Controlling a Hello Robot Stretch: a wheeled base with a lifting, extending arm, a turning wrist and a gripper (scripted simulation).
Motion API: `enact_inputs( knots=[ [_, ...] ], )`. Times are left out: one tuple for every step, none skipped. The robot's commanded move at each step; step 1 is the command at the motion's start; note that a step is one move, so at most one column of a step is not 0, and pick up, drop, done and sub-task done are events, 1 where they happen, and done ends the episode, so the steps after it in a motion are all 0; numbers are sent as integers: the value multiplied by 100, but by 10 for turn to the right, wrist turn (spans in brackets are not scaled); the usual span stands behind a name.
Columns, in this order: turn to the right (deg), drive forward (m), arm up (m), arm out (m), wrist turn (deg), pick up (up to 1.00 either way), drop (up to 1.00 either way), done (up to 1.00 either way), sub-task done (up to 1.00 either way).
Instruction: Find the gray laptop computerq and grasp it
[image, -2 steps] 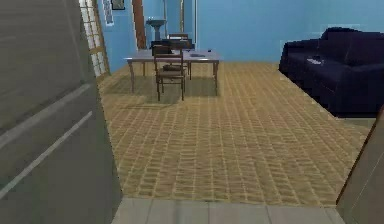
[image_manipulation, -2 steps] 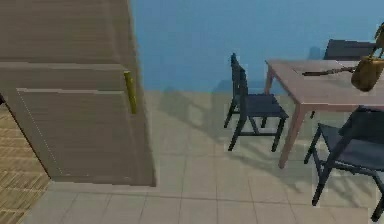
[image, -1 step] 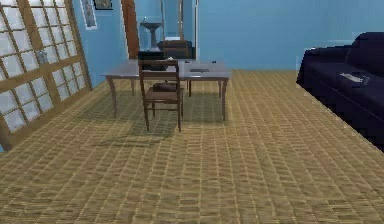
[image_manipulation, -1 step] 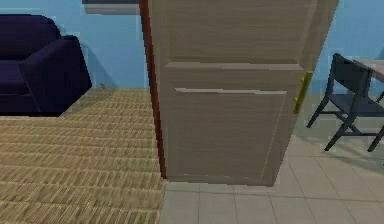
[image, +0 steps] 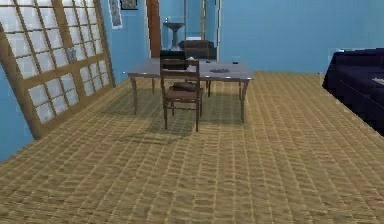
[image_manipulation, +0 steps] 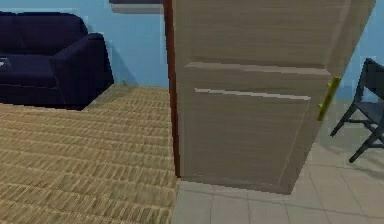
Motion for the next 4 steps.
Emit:
enact_inputs(
  knots=[
    [0,50,0,0,0,0,0,0,0],
    [-360,0,0,0,0,0,0,0,0],
    [0,100,0,0,0,0,0,0,0],
    [-30,0,0,0,0,0,0,0,0]
  ],
)
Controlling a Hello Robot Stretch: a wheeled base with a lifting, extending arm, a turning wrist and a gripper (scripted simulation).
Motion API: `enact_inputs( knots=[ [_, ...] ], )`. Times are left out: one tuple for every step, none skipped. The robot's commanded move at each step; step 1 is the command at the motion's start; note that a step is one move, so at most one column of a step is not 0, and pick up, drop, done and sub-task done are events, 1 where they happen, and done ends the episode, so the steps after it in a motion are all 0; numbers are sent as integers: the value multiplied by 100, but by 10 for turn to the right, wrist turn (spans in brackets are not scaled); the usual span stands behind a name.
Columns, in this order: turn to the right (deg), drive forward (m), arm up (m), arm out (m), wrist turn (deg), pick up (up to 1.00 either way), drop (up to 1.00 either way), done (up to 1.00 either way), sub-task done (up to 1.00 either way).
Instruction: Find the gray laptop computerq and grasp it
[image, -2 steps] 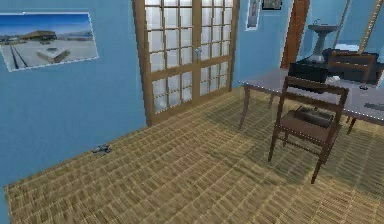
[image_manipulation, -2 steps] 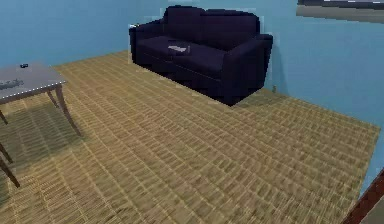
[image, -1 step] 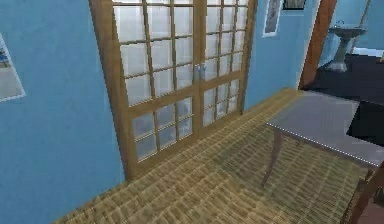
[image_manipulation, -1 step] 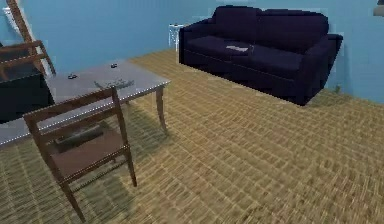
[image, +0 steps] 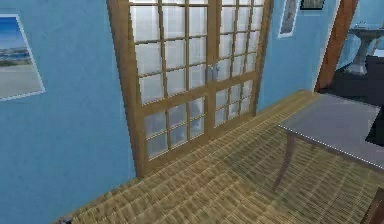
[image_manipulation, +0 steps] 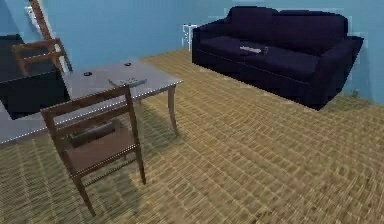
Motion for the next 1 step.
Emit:
enact_inputs(
  knots=[
    [0,100,0,0,0,0,0,0,0]
  ],
)
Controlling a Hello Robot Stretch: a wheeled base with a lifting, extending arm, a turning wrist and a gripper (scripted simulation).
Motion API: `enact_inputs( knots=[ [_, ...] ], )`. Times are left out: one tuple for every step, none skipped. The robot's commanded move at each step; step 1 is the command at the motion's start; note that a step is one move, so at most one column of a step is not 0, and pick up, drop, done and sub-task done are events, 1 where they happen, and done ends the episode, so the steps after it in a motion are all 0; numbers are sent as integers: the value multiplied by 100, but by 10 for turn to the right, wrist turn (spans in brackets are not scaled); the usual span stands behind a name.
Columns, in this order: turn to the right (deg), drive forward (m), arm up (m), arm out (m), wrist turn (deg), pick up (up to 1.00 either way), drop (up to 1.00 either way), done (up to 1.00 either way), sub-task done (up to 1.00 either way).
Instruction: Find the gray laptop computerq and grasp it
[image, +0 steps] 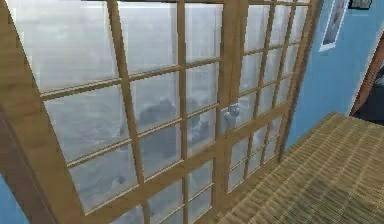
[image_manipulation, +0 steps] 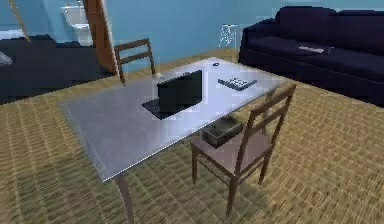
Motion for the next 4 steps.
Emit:
enact_inputs(
  knots=[
    [-270,0,0,0,0,0,0,0,0],
    [0,5,0,0,0,0,0,0,0],
    [-450,0,0,0,0,0,0,0,0],
    [-450,0,0,0,0,0,0,0,0]
  ],
)
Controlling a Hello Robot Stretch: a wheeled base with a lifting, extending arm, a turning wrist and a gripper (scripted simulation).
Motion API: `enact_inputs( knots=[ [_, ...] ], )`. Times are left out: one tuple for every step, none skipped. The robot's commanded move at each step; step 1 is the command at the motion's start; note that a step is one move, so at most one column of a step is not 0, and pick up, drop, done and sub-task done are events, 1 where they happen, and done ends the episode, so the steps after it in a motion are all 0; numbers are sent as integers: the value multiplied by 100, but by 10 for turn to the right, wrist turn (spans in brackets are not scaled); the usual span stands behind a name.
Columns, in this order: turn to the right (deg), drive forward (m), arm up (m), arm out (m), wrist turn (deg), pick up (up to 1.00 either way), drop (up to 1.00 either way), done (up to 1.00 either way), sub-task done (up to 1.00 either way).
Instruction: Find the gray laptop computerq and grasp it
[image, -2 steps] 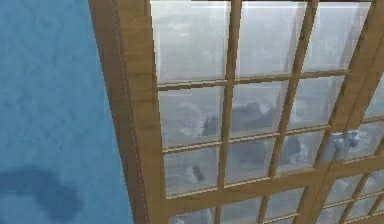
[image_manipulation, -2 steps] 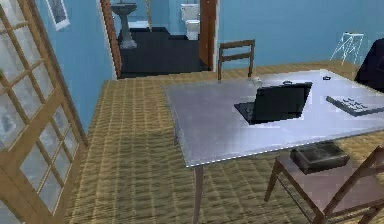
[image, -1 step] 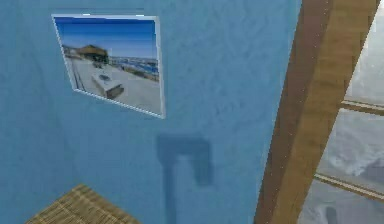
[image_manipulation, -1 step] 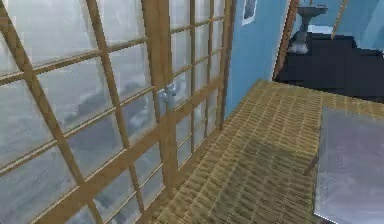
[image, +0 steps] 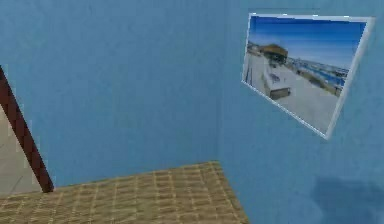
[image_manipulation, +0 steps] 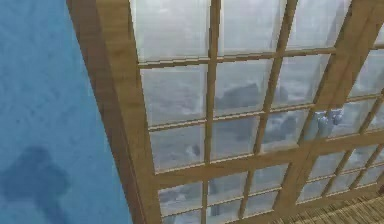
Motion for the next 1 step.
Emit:
enact_inputs(
  knots=[
    [-450,0,0,0,0,0,0,0,0]
  ],
)
